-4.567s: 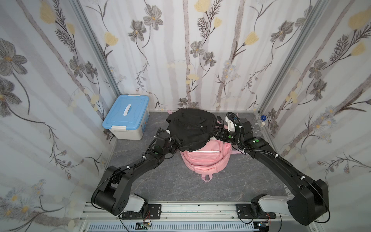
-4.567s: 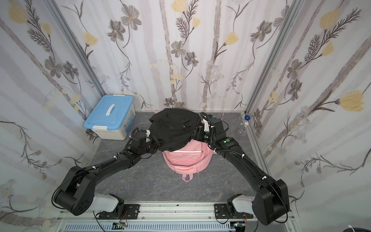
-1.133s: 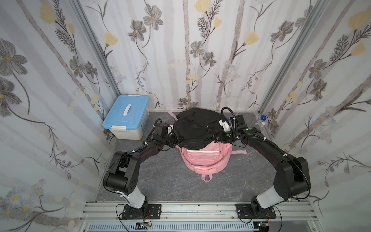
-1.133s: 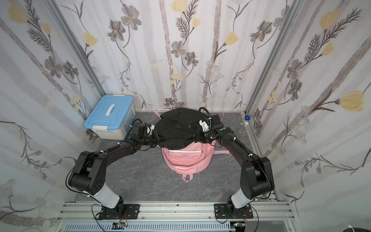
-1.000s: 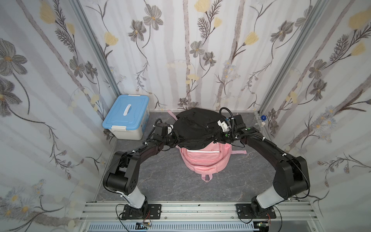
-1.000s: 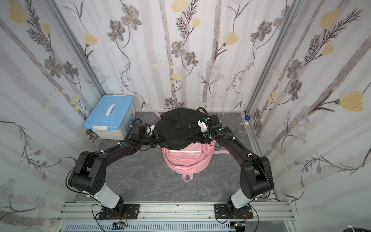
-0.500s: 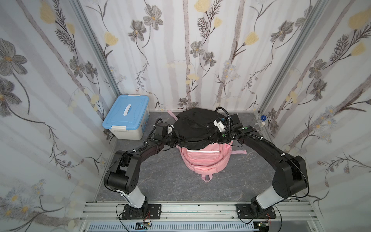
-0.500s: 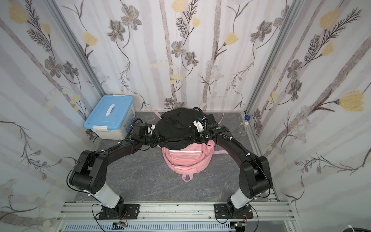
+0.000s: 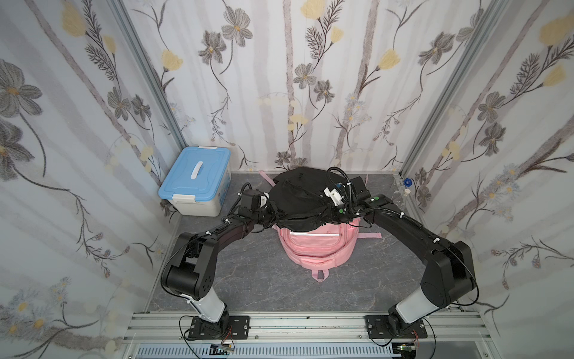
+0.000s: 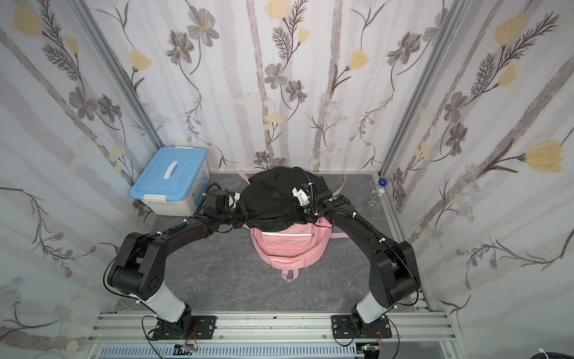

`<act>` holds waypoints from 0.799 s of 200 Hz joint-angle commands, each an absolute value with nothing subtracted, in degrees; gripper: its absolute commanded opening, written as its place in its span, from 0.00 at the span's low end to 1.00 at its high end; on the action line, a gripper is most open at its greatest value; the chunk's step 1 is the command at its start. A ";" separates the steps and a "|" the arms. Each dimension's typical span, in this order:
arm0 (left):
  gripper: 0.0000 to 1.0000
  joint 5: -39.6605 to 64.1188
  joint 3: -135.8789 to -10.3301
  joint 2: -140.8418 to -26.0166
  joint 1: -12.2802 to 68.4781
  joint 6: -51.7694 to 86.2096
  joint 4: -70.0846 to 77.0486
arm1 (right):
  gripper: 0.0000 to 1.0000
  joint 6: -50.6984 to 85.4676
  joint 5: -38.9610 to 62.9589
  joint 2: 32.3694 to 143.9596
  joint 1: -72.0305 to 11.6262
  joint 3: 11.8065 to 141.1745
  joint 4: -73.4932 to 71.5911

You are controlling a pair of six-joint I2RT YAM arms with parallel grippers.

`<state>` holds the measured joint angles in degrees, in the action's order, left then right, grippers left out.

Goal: Zip up the backpack
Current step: Zip the zipper on the backpack.

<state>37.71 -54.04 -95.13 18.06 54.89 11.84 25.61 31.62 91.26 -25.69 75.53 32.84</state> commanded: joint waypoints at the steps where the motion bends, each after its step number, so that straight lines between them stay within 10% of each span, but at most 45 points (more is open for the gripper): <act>1: 0.00 36.83 -54.83 -95.40 18.17 55.20 14.59 | 0.00 25.47 35.06 92.61 -26.51 76.26 32.90; 160: 0.00 36.82 -55.02 -95.73 18.46 55.46 14.94 | 0.00 26.61 35.49 94.64 -31.04 78.20 32.15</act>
<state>37.34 -54.43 -95.64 18.33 55.11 11.86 26.09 32.82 94.24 -30.37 77.36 32.75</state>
